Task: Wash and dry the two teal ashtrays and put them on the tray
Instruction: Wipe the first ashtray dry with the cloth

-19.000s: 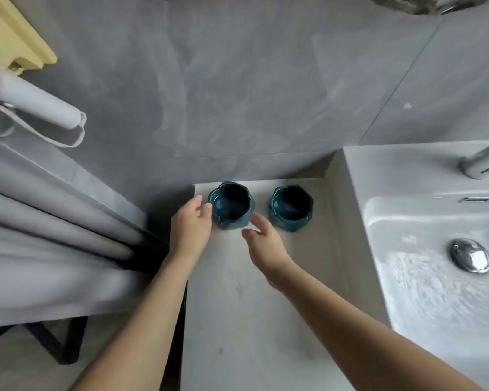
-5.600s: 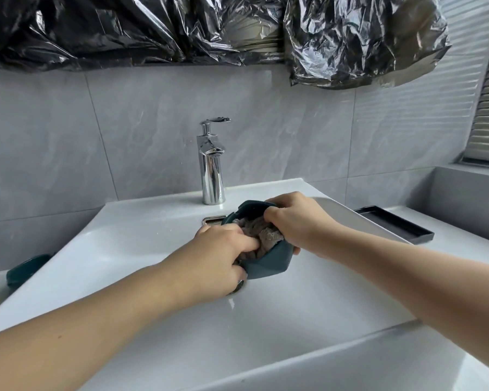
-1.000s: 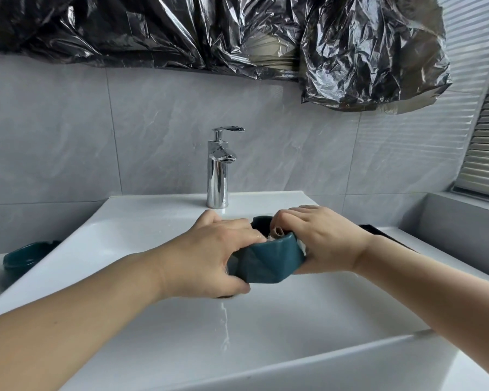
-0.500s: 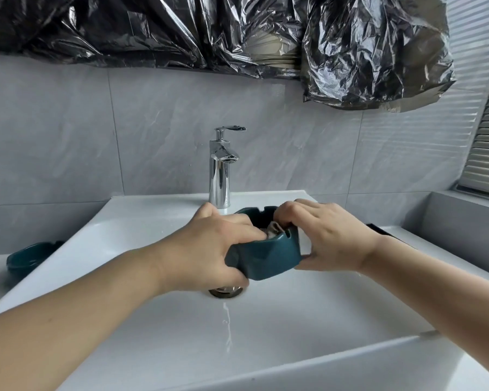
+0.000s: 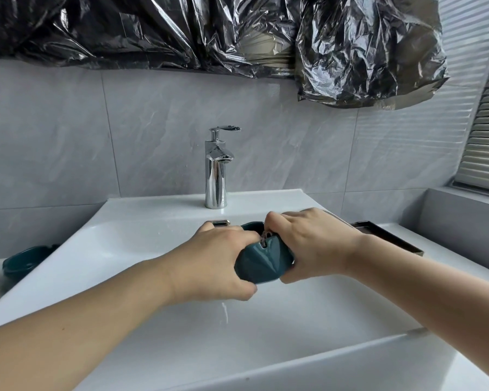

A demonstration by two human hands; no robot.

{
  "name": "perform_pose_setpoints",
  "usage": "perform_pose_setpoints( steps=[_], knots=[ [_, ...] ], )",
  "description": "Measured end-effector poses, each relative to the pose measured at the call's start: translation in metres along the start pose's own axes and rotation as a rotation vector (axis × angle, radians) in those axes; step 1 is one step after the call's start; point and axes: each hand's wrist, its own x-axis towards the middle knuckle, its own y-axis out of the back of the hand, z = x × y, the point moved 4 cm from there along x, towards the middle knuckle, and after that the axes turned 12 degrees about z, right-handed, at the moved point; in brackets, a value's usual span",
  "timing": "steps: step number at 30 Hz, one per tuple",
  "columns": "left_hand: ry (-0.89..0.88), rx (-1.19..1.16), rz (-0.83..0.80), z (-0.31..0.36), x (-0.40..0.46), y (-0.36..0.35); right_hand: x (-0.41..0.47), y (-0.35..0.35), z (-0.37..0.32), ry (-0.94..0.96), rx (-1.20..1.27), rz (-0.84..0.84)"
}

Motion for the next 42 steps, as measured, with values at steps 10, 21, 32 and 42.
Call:
perform_pose_setpoints(
  steps=[10, 21, 32, 42],
  knots=[
    [0.053, -0.160, -0.010, -0.004, -0.005, 0.013, -0.007, 0.002, 0.014, 0.037, 0.169, 0.189],
    [0.013, -0.130, 0.017, 0.004, 0.000, 0.010, -0.005, 0.010, 0.008, 0.157, 0.112, 0.322],
    [0.023, -0.091, -0.049, -0.001, -0.004, 0.000, -0.008, -0.003, 0.014, -0.019, 0.190, 0.056],
    [0.027, -0.204, 0.085, 0.000, -0.003, 0.020, -0.008, 0.010, 0.019, -0.078, 0.354, 0.272]
  ],
)
